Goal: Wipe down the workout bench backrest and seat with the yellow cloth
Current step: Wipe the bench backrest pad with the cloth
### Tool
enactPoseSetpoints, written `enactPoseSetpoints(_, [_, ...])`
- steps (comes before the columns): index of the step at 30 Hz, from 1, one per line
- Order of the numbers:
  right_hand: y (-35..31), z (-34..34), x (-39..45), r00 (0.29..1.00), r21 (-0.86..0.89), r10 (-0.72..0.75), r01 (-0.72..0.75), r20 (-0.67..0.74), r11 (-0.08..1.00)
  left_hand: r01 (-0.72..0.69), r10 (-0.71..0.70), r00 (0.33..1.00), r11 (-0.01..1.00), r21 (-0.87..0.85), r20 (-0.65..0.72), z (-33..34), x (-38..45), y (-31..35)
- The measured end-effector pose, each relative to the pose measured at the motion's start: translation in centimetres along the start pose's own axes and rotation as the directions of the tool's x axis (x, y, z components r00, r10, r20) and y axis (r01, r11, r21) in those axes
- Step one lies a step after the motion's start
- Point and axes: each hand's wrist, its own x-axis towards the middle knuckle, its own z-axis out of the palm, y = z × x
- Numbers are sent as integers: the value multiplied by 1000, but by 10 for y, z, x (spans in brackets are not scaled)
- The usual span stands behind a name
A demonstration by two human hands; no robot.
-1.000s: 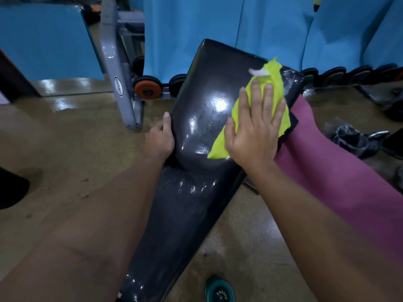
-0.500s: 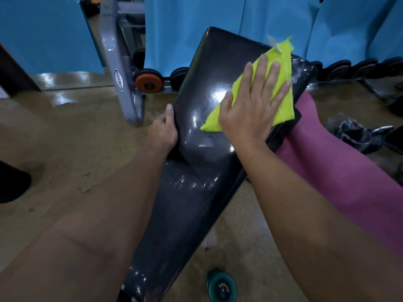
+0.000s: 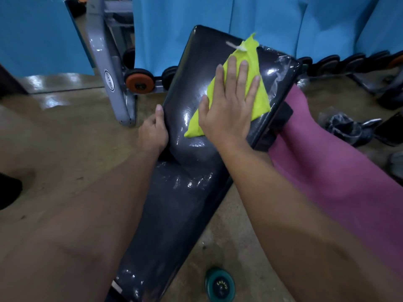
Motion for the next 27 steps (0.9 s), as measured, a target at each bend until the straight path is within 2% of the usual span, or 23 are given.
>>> enactPoseSetpoints(3, [15,2,-15,994,11,-93,94,-63,996,-9,9,1000,1000,-14,-10,0,-1,1])
enactPoseSetpoints(5, [21,0,-6,993,6,-55,56,-107,998,1,-2,1000,1000,-25,-15,0,-1,0])
enactPoseSetpoints(8, [8,-3,9,997,-38,44,-46,-64,998,9,-10,1000,999,-41,-13,0,-2,-1])
enactPoseSetpoints(9, [4,-3,7,999,-44,28,-30,-40,999,8,-9,1000,999,-42,-15,1,-1,-2])
enactPoseSetpoints(11, [2,-1,-6,995,-32,-96,96,15,995,2,-3,1000,999,-53,-17,2,1,-5])
enactPoseSetpoints(13, [13,-1,-17,976,-35,-219,219,17,975,2,-3,1000,997,-75,-17,3,4,-7])
enactPoseSetpoints(14, [20,-2,-17,974,-46,-227,227,7,973,6,-7,1000,997,-81,-15,3,5,-8])
enactPoseSetpoints(17, [21,-4,4,995,-80,-91,89,-26,993,30,-32,999,997,-73,-19,3,7,-10])
enactPoseSetpoints(19, [5,-2,15,999,-85,-31,31,9,996,34,-35,999,998,-58,-17,3,7,-10])
enactPoseSetpoints(22, [-13,3,4,977,-92,-179,190,116,977,32,-32,999,999,-34,7,3,8,-10])
enactPoseSetpoints(24, [-8,6,-11,951,-88,-278,291,137,953,26,-25,999,999,-33,35,1,8,-10])
enactPoseSetpoints(27, [6,4,-8,965,-74,-251,257,81,963,17,-11,997,997,-73,73,-3,4,-19])
